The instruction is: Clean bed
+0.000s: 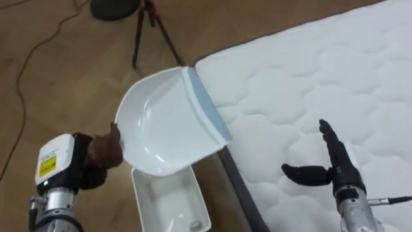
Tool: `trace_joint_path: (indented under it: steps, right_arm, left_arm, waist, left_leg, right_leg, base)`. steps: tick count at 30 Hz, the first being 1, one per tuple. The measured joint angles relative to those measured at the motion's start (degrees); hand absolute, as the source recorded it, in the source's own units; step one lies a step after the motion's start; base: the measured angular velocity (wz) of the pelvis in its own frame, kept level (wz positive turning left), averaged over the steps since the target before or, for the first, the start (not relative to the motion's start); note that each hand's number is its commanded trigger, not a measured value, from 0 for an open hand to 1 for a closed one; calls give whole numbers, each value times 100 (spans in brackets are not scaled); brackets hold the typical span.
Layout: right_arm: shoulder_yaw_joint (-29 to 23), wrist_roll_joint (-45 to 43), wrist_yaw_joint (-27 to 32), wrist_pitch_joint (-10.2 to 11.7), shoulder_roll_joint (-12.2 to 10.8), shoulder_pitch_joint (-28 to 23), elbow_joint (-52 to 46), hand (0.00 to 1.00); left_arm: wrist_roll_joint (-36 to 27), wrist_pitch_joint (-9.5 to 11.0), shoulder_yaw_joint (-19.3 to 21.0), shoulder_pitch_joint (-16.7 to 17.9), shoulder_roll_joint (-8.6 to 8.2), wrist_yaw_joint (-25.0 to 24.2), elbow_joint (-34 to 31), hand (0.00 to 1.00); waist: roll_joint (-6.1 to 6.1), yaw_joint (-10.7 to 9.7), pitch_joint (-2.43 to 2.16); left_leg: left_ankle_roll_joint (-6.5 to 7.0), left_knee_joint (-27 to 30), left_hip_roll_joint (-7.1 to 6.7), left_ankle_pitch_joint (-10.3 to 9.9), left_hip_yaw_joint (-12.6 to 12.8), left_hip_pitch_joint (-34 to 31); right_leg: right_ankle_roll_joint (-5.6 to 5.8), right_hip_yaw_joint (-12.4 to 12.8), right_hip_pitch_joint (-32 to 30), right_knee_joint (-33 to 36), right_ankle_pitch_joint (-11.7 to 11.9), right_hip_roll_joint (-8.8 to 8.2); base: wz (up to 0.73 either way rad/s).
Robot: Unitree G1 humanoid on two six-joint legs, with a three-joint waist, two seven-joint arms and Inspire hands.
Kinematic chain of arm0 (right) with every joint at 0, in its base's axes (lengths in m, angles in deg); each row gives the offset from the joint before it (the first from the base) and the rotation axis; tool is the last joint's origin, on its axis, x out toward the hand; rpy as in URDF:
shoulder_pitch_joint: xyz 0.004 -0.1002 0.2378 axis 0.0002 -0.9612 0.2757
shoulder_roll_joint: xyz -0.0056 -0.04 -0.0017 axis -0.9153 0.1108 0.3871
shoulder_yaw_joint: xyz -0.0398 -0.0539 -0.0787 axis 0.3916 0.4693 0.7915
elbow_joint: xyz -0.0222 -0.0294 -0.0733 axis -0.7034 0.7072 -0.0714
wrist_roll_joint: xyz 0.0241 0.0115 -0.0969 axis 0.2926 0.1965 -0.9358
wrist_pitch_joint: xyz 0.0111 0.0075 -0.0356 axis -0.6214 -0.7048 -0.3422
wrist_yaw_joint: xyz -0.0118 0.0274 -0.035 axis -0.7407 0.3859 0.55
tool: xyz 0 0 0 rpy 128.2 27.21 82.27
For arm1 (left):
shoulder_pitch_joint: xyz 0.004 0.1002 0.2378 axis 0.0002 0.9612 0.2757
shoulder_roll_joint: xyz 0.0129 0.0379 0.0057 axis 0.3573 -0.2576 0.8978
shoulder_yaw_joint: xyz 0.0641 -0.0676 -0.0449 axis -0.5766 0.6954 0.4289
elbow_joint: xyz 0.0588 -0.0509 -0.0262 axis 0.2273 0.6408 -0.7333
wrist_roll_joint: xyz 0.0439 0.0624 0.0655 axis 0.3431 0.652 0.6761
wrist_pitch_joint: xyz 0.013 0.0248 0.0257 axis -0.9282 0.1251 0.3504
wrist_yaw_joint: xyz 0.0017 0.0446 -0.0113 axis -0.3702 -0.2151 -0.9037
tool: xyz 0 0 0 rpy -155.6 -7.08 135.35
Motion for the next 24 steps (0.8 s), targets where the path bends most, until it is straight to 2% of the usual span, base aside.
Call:
trace_joint_path:
  steps: [1,2,4,5,7,8,9,11,13,14,15,16,18,19,21,23,24]
  right_arm:
    - [4,24,82,-38,-5,7,-2,0]
    - [22,22,106,-31,-63,29,-6,0]
    - [73,12,107,-16,-158,52,-5,0]
    - [129,11,107,-16,-166,56,-9,0]
    - [211,18,115,-16,-179,91,-37,0]
    - [256,-7,115,-16,-185,142,-64,0]
    - [268,-47,111,-12,-187,171,-80,0]
    - [264,-43,95,63,-187,237,-111,0]
    - [260,-39,61,78,-201,213,-124,0]
    - [248,-40,-10,78,-201,195,-137,0]
    - [247,-44,-32,78,-199,192,-139,0]
    - [230,-54,-79,78,-198,192,-167,0]
    - [195,-63,-192,77,-197,191,-276,0]
    - [186,-67,-251,77,-197,186,-353,0]
    - [187,-45,-363,76,-184,186,-461,0]
    - [195,-135,-479,88,-185,184,-483,0]
    - [190,-173,-504,88,-185,179,-482,0]
  left_arm:
    - [-57,79,14,-36,-91,0,-75,100]
    - [-134,143,38,-39,-96,-5,-148,100]
    - [-216,154,158,-42,-99,-20,-214,100]
    - [-226,149,225,-44,-102,-26,-228,100]
    - [-308,136,251,-51,-68,-61,-235,100]
    - [-416,133,255,-60,-72,-92,-235,100]
    - [-481,131,255,-60,-82,-95,-235,100]
    - [-617,129,250,-60,-193,-153,-266,100]
    - [-702,130,247,-55,-298,-235,-267,100]
    - [-728,128,241,-47,-344,-254,-267,100]
    - [-735,122,226,-34,-354,-266,-266,100]
    - [-735,96,205,-9,-375,-313,-267,100]
    - [-731,-1,196,40,-458,-379,-267,100]
    - [-732,-58,195,101,-534,-401,-266,100]
    - [-748,-83,182,259,-616,-484,-268,100]
    - [-740,-86,182,487,-624,-521,-271,100]
    - [-737,-86,182,513,-624,-541,-271,100]
  waist:
    - [-17,191,-3]
    - [-70,292,24]
    - [-136,329,52]
    - [-189,337,42]
    - [-265,342,33]
    - [-280,315,38]
    - [-286,303,38]
    - [-250,217,26]
    - [-199,89,5]
    - [-203,-49,6]
    - [-214,-101,6]
    - [-237,-186,-10]
    - [-242,-244,-13]
    - [-241,-232,-13]
    - [-236,-180,-12]
    - [-212,-132,-18]
    - [-201,-136,-22]
  left_leg:
    - [1,-138,6,18,456,157]
    - [0,-144,32,15,834,206]
    - [1,-142,43,13,1126,191]
    - [2,-97,56,14,1266,127]
    - [1,69,99,14,1238,6]
    - [1,199,138,13,958,-83]
    - [1,279,138,13,746,-126]
    - [-40,508,182,30,63,-280]
    - [-141,535,267,97,-147,-315]
    - [-199,566,352,136,-150,-315]
    - [-225,578,389,155,-141,-315]
    - [-290,586,470,196,-79,-315]
    - [-355,610,625,259,87,-282]
    - [-407,641,675,302,36,-246]
    - [-478,616,636,343,-525,-166]
    - [-705,497,446,365,-1768,-54]
    - [-752,461,409,364,-2048,-30]
  right_leg:
    - [61,-68,129,389,-171,-182]
    - [180,-192,345,529,-285,-425]
    - [317,-389,732,399,-339,-746]
    - [384,-483,964,101,-300,-917]
    - [574,-418,1196,-573,-165,-976]
    - [605,-414,1282,-989,-46,-915]
    - [621,-372,1313,-1168,-24,-873]
    - [791,-348,1470,-1586,30,-747]
    - [718,-363,1475,-1645,111,-623]
    - [647,-356,1456,-1638,107,-558]
    - [612,-349,1439,-1618,87,-534]
    - [545,-261,1359,-1548,54,-475]
    - [435,-127,1259,-1522,57,-391]
    - [368,-57,1228,-1532,80,-325]
    - [255,265,1198,-1550,133,-166]
    - [126,558,1212,-1599,209,59]
    - [96,636,1212,-1619,222,116]
  base:
    - [-143]
    - [-150]
    - [-110]
    - [-92]
    - [-90]
    - [-86]
    - [-83]
    - [-69]
    - [-31]
    - [-14]
    - [-20]
    - [-35]
    - [-55]
    - [-79]
    - [-101]
    - [-110]
    - [-89]
